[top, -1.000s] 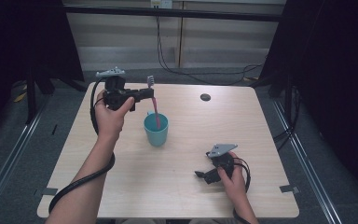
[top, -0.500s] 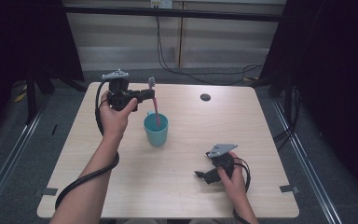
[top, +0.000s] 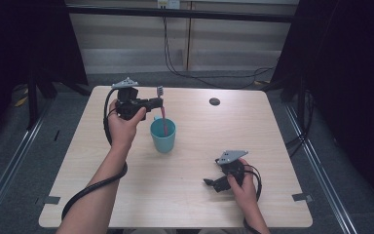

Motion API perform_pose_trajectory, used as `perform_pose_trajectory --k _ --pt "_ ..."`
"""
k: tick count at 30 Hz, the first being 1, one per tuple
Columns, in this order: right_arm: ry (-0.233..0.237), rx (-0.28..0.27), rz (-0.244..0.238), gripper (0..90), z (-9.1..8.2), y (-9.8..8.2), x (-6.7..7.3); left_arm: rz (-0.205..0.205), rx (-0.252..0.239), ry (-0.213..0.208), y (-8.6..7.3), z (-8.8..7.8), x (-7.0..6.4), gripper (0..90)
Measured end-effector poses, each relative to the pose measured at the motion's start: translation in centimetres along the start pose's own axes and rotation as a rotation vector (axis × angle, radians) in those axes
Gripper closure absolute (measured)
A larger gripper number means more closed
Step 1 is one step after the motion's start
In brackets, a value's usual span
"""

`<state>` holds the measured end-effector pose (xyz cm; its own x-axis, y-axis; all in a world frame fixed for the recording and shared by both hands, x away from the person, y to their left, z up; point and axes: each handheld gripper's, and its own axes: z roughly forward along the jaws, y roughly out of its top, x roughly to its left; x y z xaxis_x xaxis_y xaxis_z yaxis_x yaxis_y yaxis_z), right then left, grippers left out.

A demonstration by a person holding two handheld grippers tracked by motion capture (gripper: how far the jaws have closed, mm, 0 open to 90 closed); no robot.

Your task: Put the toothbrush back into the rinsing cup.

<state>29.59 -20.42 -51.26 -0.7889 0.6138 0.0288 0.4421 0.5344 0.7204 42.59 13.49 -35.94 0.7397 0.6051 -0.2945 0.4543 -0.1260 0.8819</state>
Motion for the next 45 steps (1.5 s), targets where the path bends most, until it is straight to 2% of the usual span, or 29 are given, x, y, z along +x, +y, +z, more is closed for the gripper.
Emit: perform_pose_trajectory --k 7,16,27,35,45 --pt "0.000 0.000 -0.001 8.9 0.0 0.0 0.0 -0.006 0.002 0.001 -0.4 0.1 0.2 83.9" --pt "0.000 0.000 -0.001 8.9 0.0 0.0 0.0 0.006 0.013 0.016 -0.8 0.4 0.2 83.8" --pt "0.002 0.001 -0.002 8.9 0.0 0.0 0.0 -0.017 0.026 0.014 -2.1 1.3 0.3 83.7" --pt "0.002 0.001 -0.003 8.9 0.0 0.0 0.0 -0.006 0.033 0.013 -2.3 1.6 0.1 83.7" --pt "0.002 0.000 -0.003 8.9 0.0 0.0 0.0 -0.012 0.037 0.018 -2.7 1.9 0.2 83.6"
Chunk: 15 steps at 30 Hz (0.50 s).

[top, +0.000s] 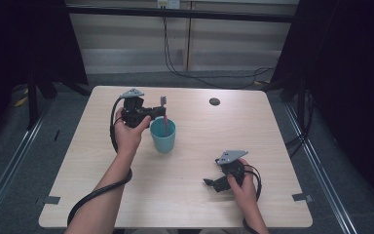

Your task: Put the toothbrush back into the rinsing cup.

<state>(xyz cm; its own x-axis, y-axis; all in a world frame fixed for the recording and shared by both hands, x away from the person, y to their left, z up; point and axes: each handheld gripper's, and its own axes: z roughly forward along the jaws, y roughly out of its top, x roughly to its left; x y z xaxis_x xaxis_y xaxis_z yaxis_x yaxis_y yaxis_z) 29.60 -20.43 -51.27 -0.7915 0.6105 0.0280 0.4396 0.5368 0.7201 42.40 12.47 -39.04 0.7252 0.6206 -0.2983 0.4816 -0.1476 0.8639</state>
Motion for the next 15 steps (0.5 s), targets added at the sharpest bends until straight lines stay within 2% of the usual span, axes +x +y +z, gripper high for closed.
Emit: perform_pose_trajectory --k 15 --pt "-0.001 -0.001 -0.001 8.9 0.00 0.00 0.00 0.000 0.013 0.003 -0.48 0.46 -0.03 83.5"
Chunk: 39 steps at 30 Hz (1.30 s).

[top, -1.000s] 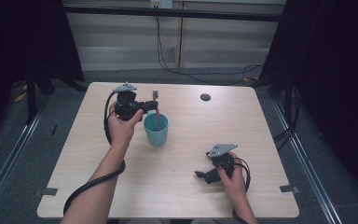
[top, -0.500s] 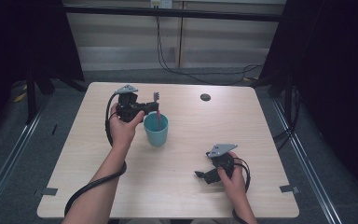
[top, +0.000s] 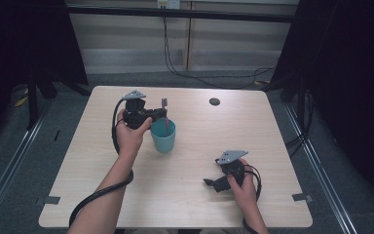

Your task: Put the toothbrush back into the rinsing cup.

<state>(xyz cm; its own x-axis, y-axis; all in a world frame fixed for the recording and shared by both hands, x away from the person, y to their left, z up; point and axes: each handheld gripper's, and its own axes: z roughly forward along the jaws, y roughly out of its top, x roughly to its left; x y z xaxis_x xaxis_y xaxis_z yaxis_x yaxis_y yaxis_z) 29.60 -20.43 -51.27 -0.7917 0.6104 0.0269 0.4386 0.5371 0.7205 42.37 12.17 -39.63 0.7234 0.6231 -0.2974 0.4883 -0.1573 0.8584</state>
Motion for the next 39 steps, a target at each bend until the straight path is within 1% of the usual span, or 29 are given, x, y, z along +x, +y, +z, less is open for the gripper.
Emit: perform_pose_trajectory --k 3,9,10,11,17,24,27,30,33,34,37,39 --pt "0.000 0.001 0.001 8.9 0.0 0.0 0.0 -0.004 -0.003 0.001 -0.1 0.1 0.0 83.5" --pt "0.000 0.000 0.002 8.9 0.0 0.0 0.0 -0.002 0.007 0.001 -0.4 0.4 0.0 83.4" --pt "-0.002 0.000 0.002 8.9 0.0 0.0 0.0 -0.007 0.003 0.003 -0.6 0.5 0.0 83.4" --pt "-0.001 0.000 0.002 8.9 0.0 0.0 0.0 -0.005 0.013 0.000 -0.7 0.5 0.0 83.3" --pt "-0.002 0.001 0.001 8.9 0.0 0.0 0.0 -0.007 0.022 0.010 -1.2 0.8 0.0 83.2" --pt "-0.002 0.000 0.001 8.9 0.0 0.0 0.0 -0.007 0.026 0.012 -1.6 1.0 0.0 82.9" --pt "-0.002 0.001 0.001 8.9 0.0 0.0 0.0 -0.014 0.017 0.010 -1.7 1.1 0.0 82.5" --pt "-0.002 0.001 0.001 8.9 0.0 0.0 0.0 -0.008 0.025 0.010 -1.7 1.1 0.0 82.1" --pt "0.000 0.002 0.001 8.9 0.0 0.0 0.0 -0.008 0.028 0.017 -1.8 1.1 0.0 80.0" --pt "-0.001 0.001 0.002 8.9 0.0 0.0 0.0 -0.003 0.027 0.023 -1.8 1.0 0.1 78.7" --pt "0.000 0.001 0.000 8.9 0.0 0.0 0.0 0.013 0.028 0.023 -1.8 1.0 0.1 74.8" --pt "0.000 0.002 0.001 8.9 0.0 0.0 0.0 0.016 0.032 0.028 -1.8 1.0 0.1 72.5"
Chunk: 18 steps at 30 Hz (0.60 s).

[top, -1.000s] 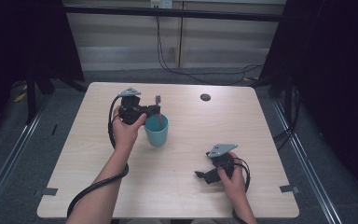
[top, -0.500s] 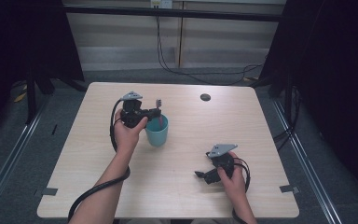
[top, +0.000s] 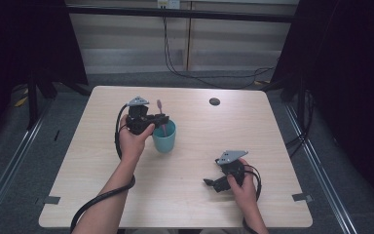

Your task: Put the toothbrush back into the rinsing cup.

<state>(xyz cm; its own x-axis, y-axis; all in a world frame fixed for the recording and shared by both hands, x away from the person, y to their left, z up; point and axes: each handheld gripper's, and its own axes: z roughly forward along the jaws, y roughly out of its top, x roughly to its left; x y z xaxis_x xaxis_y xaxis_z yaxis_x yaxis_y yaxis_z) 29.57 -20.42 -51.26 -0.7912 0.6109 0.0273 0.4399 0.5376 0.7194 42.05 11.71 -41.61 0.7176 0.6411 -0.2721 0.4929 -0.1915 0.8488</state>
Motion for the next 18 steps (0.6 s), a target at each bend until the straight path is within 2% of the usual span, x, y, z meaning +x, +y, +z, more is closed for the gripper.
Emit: perform_pose_trajectory --k 3,8,13,18 --pt "0.000 -0.001 0.000 8.9 0.0 0.0 0.0 0.002 0.001 0.013 0.1 -0.1 0.0 67.3" --pt "0.000 0.000 0.000 8.9 0.0 0.0 0.0 0.000 -0.005 0.046 0.1 -0.5 -0.1 51.0" --pt "0.000 0.000 0.000 8.9 0.0 0.0 0.0 0.001 0.001 0.042 -0.1 -1.1 -0.2 43.7" --pt "0.000 0.000 -0.002 8.9 0.0 0.0 0.0 -0.005 0.003 0.056 -0.3 -1.7 0.0 35.6"
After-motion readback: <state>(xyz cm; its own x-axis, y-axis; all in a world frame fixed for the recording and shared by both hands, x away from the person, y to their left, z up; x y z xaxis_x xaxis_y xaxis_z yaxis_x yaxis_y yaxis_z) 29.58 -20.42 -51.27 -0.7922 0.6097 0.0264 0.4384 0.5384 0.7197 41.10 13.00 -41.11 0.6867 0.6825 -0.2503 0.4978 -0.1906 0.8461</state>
